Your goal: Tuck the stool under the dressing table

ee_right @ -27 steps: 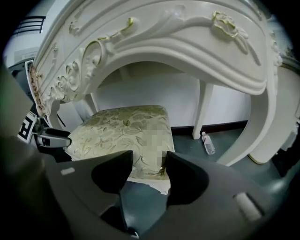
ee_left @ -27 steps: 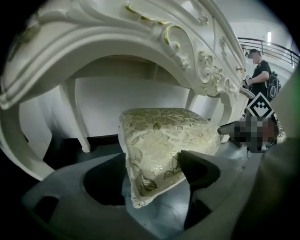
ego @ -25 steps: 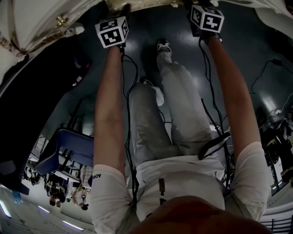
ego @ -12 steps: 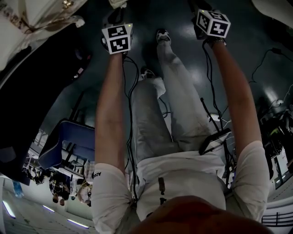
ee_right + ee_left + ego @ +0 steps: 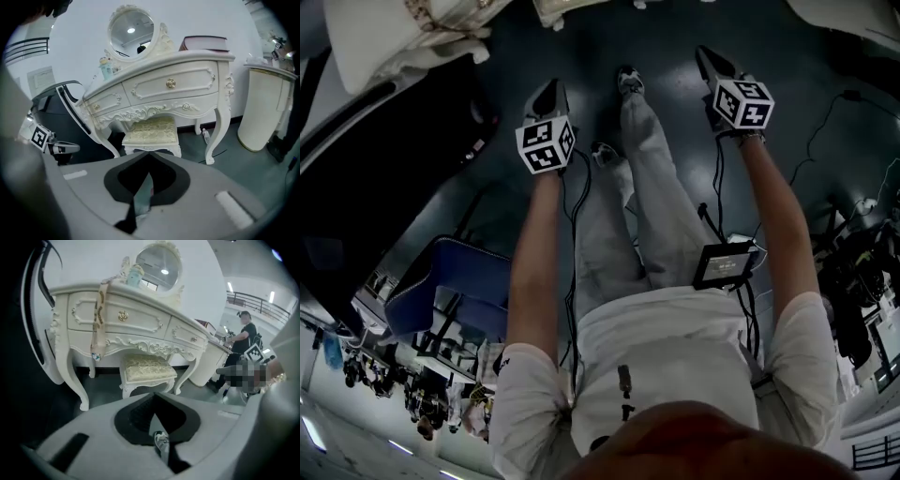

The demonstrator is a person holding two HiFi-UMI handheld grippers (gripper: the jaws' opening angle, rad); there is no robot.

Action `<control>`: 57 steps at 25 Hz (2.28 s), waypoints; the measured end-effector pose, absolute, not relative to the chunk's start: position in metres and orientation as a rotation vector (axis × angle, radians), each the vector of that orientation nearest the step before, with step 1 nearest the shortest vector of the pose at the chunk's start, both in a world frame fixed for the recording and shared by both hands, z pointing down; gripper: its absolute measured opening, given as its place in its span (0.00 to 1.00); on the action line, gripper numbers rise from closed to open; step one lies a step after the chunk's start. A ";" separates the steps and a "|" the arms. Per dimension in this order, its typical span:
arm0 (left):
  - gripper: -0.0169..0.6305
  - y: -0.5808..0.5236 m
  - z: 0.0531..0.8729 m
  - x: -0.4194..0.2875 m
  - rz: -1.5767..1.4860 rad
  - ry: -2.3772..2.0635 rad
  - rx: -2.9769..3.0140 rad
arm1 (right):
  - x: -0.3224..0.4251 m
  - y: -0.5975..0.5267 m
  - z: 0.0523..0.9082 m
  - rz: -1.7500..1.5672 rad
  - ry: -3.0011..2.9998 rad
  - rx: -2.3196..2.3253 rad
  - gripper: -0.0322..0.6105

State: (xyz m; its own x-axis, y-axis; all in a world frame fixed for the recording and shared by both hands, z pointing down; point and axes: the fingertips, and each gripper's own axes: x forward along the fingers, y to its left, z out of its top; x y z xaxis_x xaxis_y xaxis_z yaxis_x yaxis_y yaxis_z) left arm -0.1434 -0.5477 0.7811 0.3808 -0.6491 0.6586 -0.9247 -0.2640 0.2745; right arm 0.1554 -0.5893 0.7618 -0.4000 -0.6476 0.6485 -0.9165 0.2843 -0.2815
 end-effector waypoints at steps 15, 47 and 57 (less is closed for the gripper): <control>0.04 -0.406 0.469 -0.169 0.060 -1.407 2.165 | 0.207 -0.445 0.429 0.662 -2.478 1.431 0.06; 0.04 -0.306 0.234 -0.075 -0.171 -1.365 2.459 | 0.139 -0.301 0.193 0.685 -2.924 1.281 0.06; 0.04 -0.268 0.208 0.033 -0.207 -1.143 2.579 | 0.114 -0.277 0.211 0.741 -2.950 1.027 0.06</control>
